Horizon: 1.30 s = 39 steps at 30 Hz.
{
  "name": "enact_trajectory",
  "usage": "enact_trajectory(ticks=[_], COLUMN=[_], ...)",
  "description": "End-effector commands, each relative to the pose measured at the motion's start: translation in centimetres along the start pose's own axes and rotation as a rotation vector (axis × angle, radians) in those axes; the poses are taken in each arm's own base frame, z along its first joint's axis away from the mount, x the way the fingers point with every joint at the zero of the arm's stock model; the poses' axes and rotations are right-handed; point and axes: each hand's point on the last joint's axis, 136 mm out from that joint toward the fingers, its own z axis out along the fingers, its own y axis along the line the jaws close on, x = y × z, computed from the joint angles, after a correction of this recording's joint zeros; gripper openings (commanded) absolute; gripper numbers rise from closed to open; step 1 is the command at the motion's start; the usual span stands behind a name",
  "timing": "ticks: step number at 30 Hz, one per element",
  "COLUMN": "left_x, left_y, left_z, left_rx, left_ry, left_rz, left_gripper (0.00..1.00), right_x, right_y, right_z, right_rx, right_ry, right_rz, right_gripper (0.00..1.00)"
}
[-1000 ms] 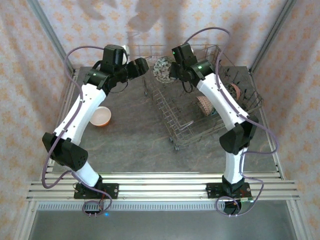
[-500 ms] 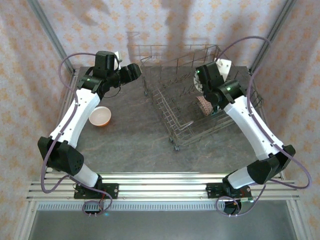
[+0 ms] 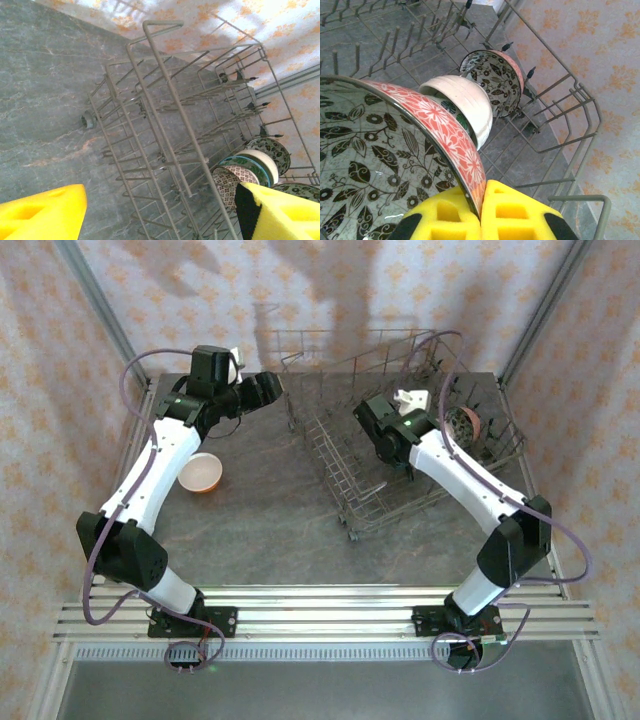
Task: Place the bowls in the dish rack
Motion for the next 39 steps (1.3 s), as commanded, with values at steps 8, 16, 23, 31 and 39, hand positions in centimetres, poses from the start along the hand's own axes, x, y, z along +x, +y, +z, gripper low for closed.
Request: enact_trajectory(ticks=[8,16,23,31,39], left_x=[0.0,0.3,0.8,1.1,1.4], left_y=[0.8,1.3,1.7,1.9,2.0], left_z=[0.1,-0.1,0.0,0.1,0.2], left_rx=[-0.011,-0.023,-0.026,-0.022,-0.022], left_ry=[0.011,0.018,0.027,0.034,0.039], left_rz=[0.032,0.043,0.04,0.032,0.027], left_gripper=[0.79,0.79,0.79,0.79,0.79], right_x=[-0.9,-0.9,-0.2,0.9,1.5], right_y=[0.1,0.5,1.4,2.7,3.7], right_z=[-0.9,-1.2,-1.3,-1.3,-1.2], right_rx=[0.132,0.214,0.249,0.243,0.273], right_ry=[-0.115,-0.165,-0.178,-0.192,-0.22], right_rz=[-0.034,-0.064,-0.087,-0.094,-0.123], right_gripper=[0.0,0.0,0.0,0.0,0.0])
